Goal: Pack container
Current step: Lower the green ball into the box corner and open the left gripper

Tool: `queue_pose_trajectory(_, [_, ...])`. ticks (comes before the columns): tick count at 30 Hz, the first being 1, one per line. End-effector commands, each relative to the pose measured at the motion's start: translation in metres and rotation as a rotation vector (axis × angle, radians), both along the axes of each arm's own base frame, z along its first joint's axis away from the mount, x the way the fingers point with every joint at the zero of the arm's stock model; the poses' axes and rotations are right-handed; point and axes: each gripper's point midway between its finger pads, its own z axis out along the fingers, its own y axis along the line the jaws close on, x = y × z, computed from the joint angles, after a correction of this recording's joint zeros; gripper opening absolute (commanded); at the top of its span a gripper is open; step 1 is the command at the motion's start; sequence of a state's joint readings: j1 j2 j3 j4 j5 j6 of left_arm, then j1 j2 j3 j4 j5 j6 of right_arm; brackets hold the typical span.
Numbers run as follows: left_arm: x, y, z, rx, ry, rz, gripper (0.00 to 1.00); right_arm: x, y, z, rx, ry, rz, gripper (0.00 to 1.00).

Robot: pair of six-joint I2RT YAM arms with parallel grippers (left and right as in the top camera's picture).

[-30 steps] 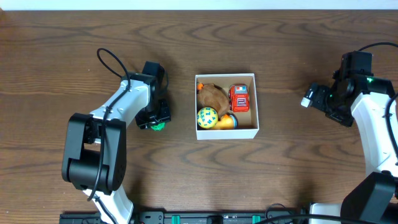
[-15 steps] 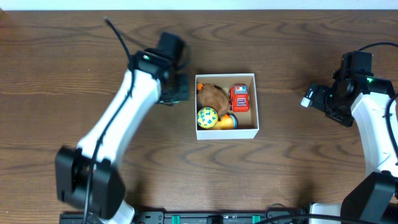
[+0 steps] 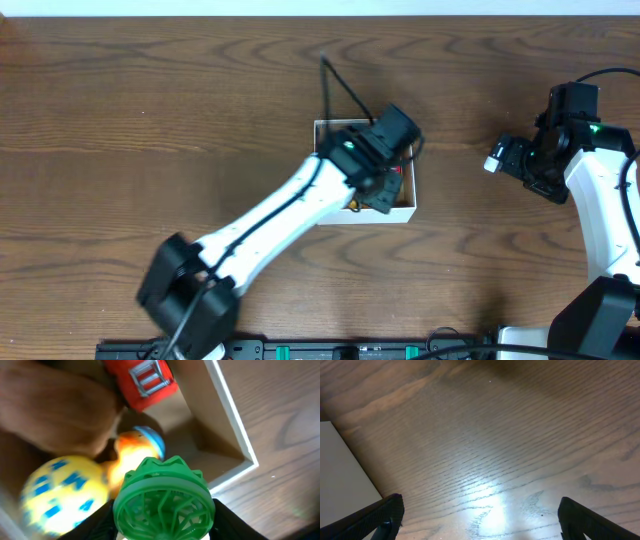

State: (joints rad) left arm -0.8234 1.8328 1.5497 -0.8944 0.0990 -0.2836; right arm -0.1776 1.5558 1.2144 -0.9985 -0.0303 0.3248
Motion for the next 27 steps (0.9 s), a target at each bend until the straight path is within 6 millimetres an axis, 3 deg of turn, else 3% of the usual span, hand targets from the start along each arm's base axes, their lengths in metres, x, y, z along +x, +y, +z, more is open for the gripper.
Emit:
queue_pose_trajectory(1, [0.007, 0.002, -0.01, 0.029, -0.02, -0.033, 0.67, -0.001, -0.001, -0.001, 0.001, 0.004, 0.012, 0.99])
queue_pose_trajectory(2, [0.01, 0.001, -0.009, 0.025, -0.032, -0.046, 0.75, -0.001, -0.001, -0.001, 0.001, 0.005, 0.012, 0.99])
queue_pose_trajectory(5, [0.016, 0.005, 0.001, 0.01, -0.05, -0.038, 0.76, -0.001, -0.001, -0.001, 0.001, 0.005, 0.012, 0.99])
queue_pose_trajectory(8, [0.021, 0.018, 0.015, 0.009, -0.074, -0.007, 0.91, -0.001, -0.001, -0.001, 0.001, 0.005, 0.012, 0.99])
queue_pose_trajectory(13, [0.034, 0.051, 0.035, 0.036, -0.115, 0.103, 0.93, -0.001, -0.001, -0.001, 0.001, 0.003, 0.012, 0.99])
queue_pose_trajectory(14, [0.036, 0.054, 0.035, 0.036, -0.112, 0.118, 0.87, 0.0, -0.001, 0.0, 0.001, 0.002, 0.012, 0.99])
queue_pose_trajectory(15, [0.036, 0.058, 0.034, 0.04, -0.103, 0.135, 0.75, 0.0, -0.001, 0.0, 0.001, 0.002, 0.012, 0.99])
queue_pose_trajectory(17, [0.035, 0.061, 0.031, 0.052, -0.087, 0.143, 0.36, -0.001, -0.001, -0.001, 0.001, 0.002, 0.012, 0.99])
queue_pose_trajectory(18, [0.034, 0.062, 0.029, 0.056, -0.083, 0.142, 0.29, -0.001, -0.001, -0.001, 0.001, 0.004, 0.012, 0.99])
queue_pose_trajectory(22, [0.031, 0.064, 0.023, 0.069, -0.071, 0.141, 0.2, -0.001, -0.001, -0.001, 0.001, 0.005, 0.012, 0.99])
queue_pose_trajectory(24, [0.029, 0.066, 0.019, 0.078, -0.061, 0.141, 0.08, -0.001, -0.001, -0.001, 0.001, 0.005, 0.012, 0.99])
queue_pose_trajectory(27, [0.023, 0.071, 0.009, 0.099, -0.039, 0.139, 0.06, -0.001, -0.001, -0.001, 0.002, 0.006, 0.012, 0.99])
